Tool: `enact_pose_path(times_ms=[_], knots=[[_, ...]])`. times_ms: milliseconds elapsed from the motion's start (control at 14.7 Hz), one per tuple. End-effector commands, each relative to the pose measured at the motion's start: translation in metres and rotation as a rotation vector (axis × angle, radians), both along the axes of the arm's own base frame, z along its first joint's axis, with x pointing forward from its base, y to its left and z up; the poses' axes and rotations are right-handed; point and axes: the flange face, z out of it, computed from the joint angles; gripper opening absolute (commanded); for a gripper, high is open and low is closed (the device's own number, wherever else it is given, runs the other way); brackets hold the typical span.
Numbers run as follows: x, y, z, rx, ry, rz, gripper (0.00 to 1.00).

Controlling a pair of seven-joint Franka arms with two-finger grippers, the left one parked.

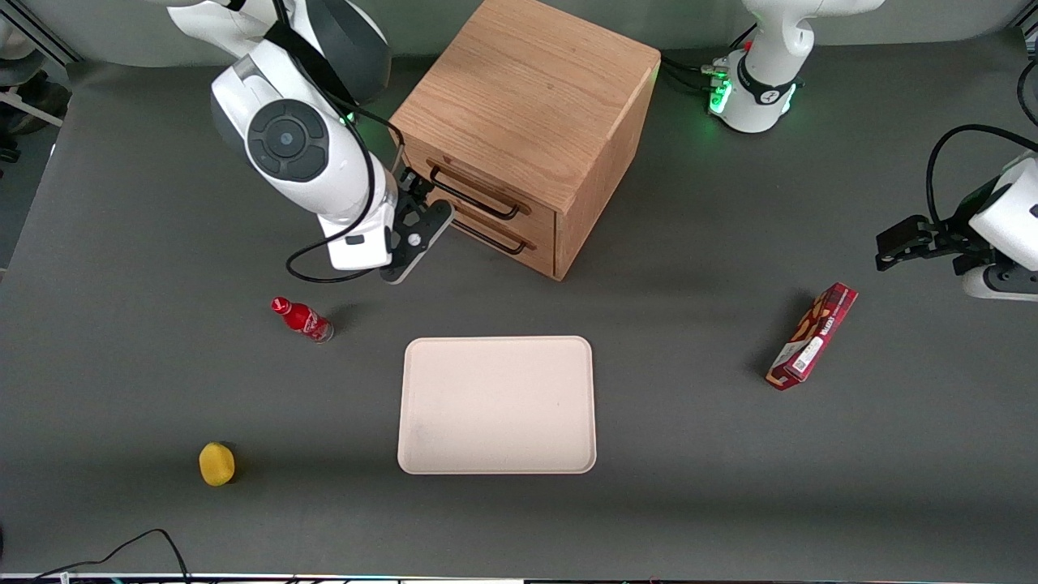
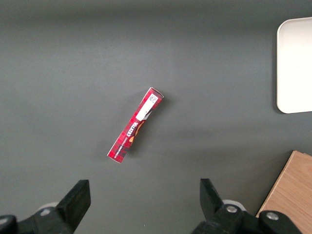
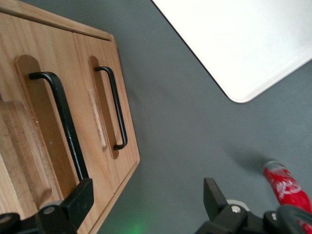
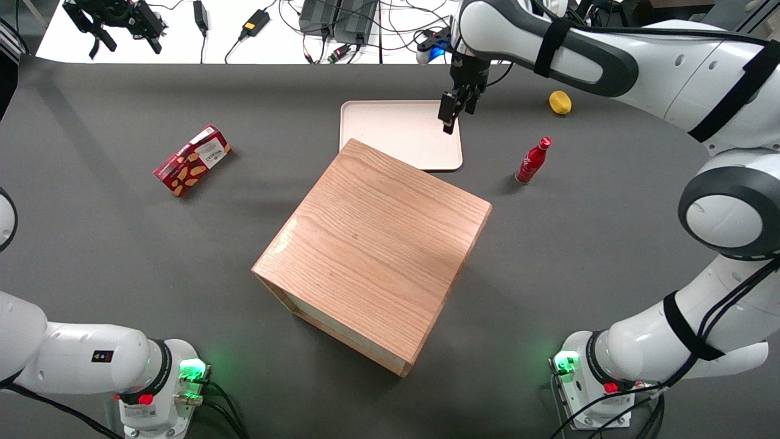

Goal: Open upper drawer
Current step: 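Bring the open right gripper to the upper drawer's black handle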

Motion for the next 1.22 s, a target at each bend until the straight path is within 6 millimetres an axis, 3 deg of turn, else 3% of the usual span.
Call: enact_pose_path(times_ms=[0, 204, 611, 1155], knots=[[-0.005, -0.002, -0.015, 0.057, 0.023, 0.024, 1.0], [-0.005, 0.009, -0.018, 0.086, 0.008, 0.012, 1.0], [-0.027, 0.043, -0.023, 0.119, 0.052, 0.021, 1.0], [-0.032, 0.058, -0.048, 0.114, 0.11, 0.012, 1.0]])
